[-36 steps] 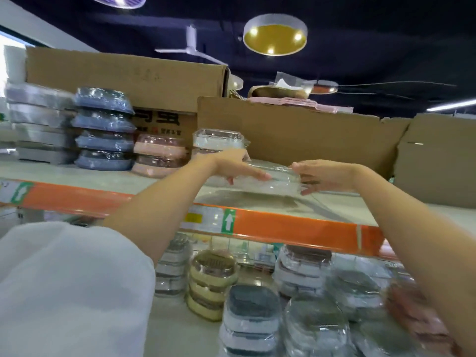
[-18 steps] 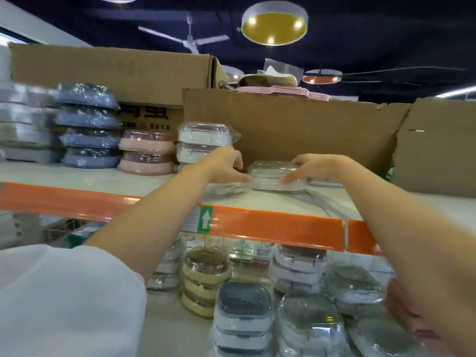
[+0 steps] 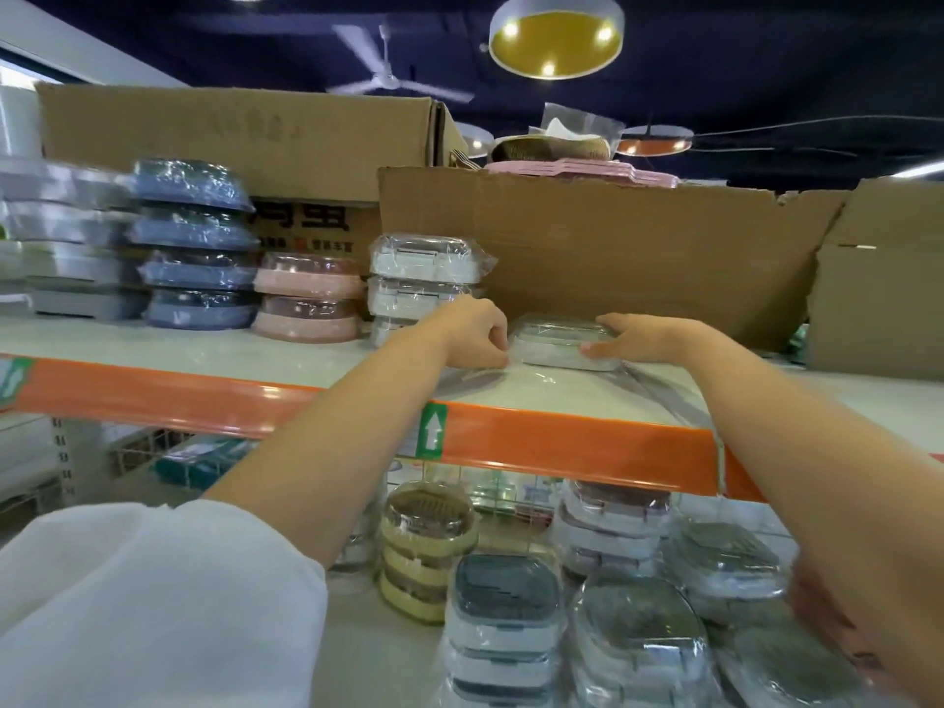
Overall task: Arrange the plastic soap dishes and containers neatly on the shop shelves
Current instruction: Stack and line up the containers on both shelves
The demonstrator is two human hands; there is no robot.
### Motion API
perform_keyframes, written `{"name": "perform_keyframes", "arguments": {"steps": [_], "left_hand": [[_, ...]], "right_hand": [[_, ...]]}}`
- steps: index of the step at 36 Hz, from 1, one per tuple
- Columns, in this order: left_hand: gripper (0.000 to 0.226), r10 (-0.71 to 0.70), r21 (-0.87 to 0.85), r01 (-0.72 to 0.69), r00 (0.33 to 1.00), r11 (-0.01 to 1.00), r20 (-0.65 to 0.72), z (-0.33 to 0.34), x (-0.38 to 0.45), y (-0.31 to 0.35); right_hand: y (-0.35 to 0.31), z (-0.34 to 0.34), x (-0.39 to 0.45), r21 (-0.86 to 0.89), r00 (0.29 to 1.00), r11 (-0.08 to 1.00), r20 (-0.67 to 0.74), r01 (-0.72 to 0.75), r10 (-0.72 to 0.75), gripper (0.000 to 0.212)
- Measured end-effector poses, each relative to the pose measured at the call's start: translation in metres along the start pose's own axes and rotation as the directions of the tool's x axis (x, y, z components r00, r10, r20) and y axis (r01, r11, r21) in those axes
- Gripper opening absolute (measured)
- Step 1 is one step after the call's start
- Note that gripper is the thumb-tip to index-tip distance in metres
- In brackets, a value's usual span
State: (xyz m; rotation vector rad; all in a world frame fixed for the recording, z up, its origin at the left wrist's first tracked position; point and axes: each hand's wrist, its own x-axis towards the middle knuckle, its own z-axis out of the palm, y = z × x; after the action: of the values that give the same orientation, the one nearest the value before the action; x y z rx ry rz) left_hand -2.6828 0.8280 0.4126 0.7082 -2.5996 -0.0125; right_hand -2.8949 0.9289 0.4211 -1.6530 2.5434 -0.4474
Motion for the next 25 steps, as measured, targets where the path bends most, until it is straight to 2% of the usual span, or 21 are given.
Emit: {"name": "perform_keyframes", "arguments": {"steps": [4, 9, 13, 19, 25], "left_hand": [[0.018, -0.011, 0.004, 0.011, 1.0, 1.0, 0.017, 0.002, -0.001, 0.002], [0.018, -0.032, 0.018, 0.031, 0.999, 0.999, 0.039, 0.003, -0.002, 0.002], [0.02, -0.058, 0.043, 0.056, 0.997, 0.998, 0.049, 0.001, -0.005, 0.006], [0.015, -0.087, 0.142, 0.074, 0.992, 0.987, 0.087, -0.015, -0.012, 0.009], [0.012, -0.072, 0.108, 0.064, 0.995, 0.992, 0.075, -0.025, -0.03, 0.018]], "right_hand": [[-0.001, 0.002, -0.003, -0.059, 0.999, 0.998, -0.034, 0.003, -0.005, 0.074], [-0.002, 0.003, -0.007, -0.084, 0.998, 0.996, -0.056, 0.011, -0.016, 0.078], [-0.004, 0.001, -0.011, -0.124, 0.989, 0.992, -0.145, 0.013, -0.031, 0.081], [-0.011, -0.005, -0.018, -0.2, 0.963, 0.98, -0.263, 0.001, -0.055, 0.069], [-0.017, -0.008, -0.044, -0.243, 0.945, 0.97, -0.314, 0.015, -0.093, 0.064]]}}
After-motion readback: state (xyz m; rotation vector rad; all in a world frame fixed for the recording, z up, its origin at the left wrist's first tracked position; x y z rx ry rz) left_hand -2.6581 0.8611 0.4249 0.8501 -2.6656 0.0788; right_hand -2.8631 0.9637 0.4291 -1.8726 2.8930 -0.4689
